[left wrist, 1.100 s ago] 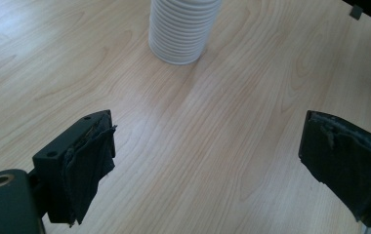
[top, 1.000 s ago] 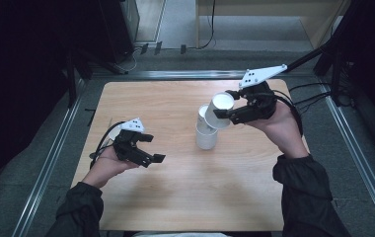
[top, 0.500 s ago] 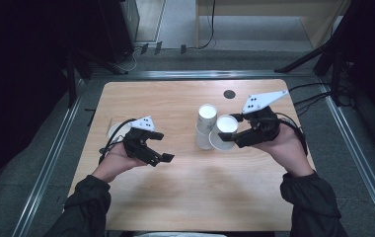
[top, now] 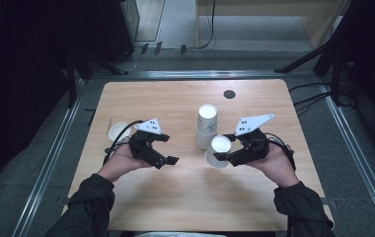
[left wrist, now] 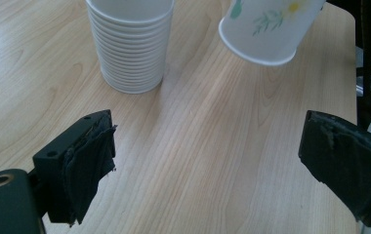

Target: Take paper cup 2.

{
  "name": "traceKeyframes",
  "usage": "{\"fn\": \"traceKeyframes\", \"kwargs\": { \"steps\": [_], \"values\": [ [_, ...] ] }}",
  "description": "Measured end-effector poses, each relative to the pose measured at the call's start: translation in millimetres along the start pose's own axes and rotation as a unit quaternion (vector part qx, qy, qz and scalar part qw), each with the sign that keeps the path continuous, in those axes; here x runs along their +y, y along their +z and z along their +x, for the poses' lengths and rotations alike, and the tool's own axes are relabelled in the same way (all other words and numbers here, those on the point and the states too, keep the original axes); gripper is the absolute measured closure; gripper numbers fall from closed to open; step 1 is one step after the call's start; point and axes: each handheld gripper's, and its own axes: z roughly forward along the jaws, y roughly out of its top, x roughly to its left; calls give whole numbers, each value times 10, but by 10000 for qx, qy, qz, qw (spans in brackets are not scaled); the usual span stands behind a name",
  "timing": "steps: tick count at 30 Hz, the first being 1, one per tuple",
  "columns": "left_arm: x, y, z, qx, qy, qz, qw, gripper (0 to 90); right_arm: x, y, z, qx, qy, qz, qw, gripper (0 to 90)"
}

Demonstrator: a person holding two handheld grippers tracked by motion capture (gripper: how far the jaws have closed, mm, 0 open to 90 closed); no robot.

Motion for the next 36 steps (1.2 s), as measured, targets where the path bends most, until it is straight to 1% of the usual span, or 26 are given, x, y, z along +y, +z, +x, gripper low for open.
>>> {"fn": "traceKeyframes", "kwargs": {
  "steps": [2,3,5,6,10,13,14,19,21,23,24,31,34,36],
  "values": [
    [3,9,-11,9,43,36,10000,64,-27,50,3,57,38,26,10000,350],
    [4,15,-22,3,51,36,10000,64,-40,81,0,77,-7,25,10000,350],
    [-2,18,-33,3,76,-4,10000,65,-62,132,-4,140,-5,17,9999,350],
    [-7,19,-34,-37,46,-17,10000,64,-71,151,-5,144,-18,27,9999,350],
    [-31,36,-58,-24,23,-41,10000,65,-79,219,-12,281,-16,27,9996,350],
    [-43,57,-86,-26,55,-52,10000,65,-73,270,-18,350,-40,32,9994,350],
    [-46,62,-96,-13,64,-69,10000,65,-70,292,-20,376,-44,25,9993,350],
    [-47,81,-153,-75,34,-178,9998,65,-53,386,-9,536,-81,105,9985,350],
    [-43,91,-177,-103,75,-231,9997,65,-39,411,-6,599,-91,73,9981,350],
    [-41,94,-189,-100,108,-245,9996,65,-12,432,5,664,-95,66,9977,350],
    [-40,97,-193,-121,100,-265,9995,65,-2,437,9,671,-120,55,9977,350],
    [-34,107,-210,-215,57,-414,9989,65,86,436,50,827,-85,-65,9965,351],
    [-24,137,-228,-280,73,-430,9987,65,117,436,61,889,-76,-119,9959,351],
    [-18,164,-247,-306,131,-396,9987,65,141,438,74,919,-97,-133,9956,351]
  ]
}}
